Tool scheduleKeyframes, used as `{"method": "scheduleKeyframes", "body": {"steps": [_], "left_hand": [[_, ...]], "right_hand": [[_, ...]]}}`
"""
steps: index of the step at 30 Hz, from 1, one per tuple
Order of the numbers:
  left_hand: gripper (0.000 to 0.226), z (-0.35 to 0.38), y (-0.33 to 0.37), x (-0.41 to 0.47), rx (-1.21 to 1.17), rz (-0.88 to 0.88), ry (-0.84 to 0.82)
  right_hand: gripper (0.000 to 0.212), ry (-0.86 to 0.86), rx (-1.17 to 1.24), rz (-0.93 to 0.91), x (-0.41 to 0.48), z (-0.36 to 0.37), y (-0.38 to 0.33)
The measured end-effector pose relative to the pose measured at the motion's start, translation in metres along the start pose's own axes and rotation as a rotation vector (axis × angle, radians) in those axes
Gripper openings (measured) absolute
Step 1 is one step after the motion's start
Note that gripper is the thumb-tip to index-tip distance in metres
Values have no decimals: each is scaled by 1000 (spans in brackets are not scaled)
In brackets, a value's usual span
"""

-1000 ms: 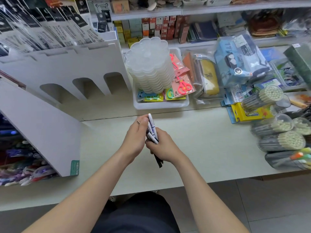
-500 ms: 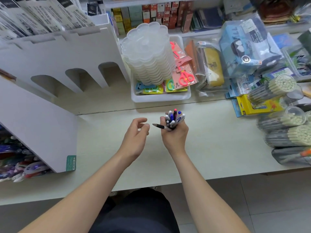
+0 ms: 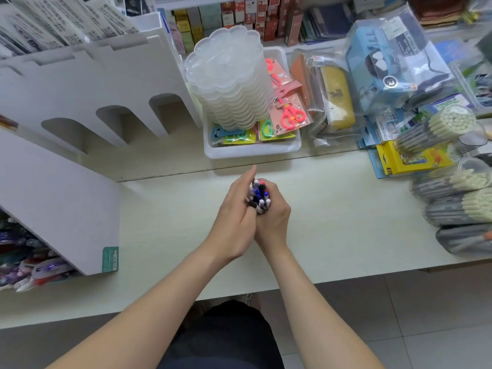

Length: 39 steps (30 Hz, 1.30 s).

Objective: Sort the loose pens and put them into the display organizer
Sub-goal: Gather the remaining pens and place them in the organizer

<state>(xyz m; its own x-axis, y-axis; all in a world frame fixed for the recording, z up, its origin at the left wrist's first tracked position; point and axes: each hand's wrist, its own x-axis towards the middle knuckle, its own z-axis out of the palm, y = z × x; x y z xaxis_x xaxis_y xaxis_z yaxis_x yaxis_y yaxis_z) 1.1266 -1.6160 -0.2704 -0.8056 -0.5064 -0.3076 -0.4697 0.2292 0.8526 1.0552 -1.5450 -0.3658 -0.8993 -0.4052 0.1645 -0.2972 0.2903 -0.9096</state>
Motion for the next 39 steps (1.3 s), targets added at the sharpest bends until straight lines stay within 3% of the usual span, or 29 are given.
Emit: {"method": "scheduleKeyframes", "body": {"steps": [2, 5, 7, 12, 15, 20, 25, 27, 31, 34, 39], "left_hand": [[88, 6, 0, 0, 36, 36, -20], [96, 10, -3, -5, -65, -75, -51], [94, 9, -9, -9, -129, -107, -15], [72, 2, -23, -15, -169, -224, 164], [56, -4, -29, -16, -182, -250, 168], [39, -9, -36, -23, -206, -246, 122], [90, -15, -28, -28, -230, -166, -5], [87, -19, -20, -28, -282, -146, 4], [67, -40, -2, -29, -499, -179, 5], [53, -62, 7, -39, -622, -182, -31], [42, -99, 21, -61, -828, -240, -34]], "right_hand": [[25, 13, -16, -22, 0, -1, -3], [11, 17, 40, 43, 2, -4, -5], [14, 47, 75, 43, 2, -6, -7], [22, -27, 19, 37, -6, -4, 1], [30, -54, 12, 96, -6, -3, -1], [17, -164, 14, 179, -11, -6, 7], [15, -232, 84, 160, -11, -14, -27], [23, -305, 57, 151, -12, -17, -48], [60, -455, 53, 129, -16, -23, -101], [82, -501, 133, 215, -16, -22, -135], [87, -632, 52, 216, -11, -15, -185]]}}
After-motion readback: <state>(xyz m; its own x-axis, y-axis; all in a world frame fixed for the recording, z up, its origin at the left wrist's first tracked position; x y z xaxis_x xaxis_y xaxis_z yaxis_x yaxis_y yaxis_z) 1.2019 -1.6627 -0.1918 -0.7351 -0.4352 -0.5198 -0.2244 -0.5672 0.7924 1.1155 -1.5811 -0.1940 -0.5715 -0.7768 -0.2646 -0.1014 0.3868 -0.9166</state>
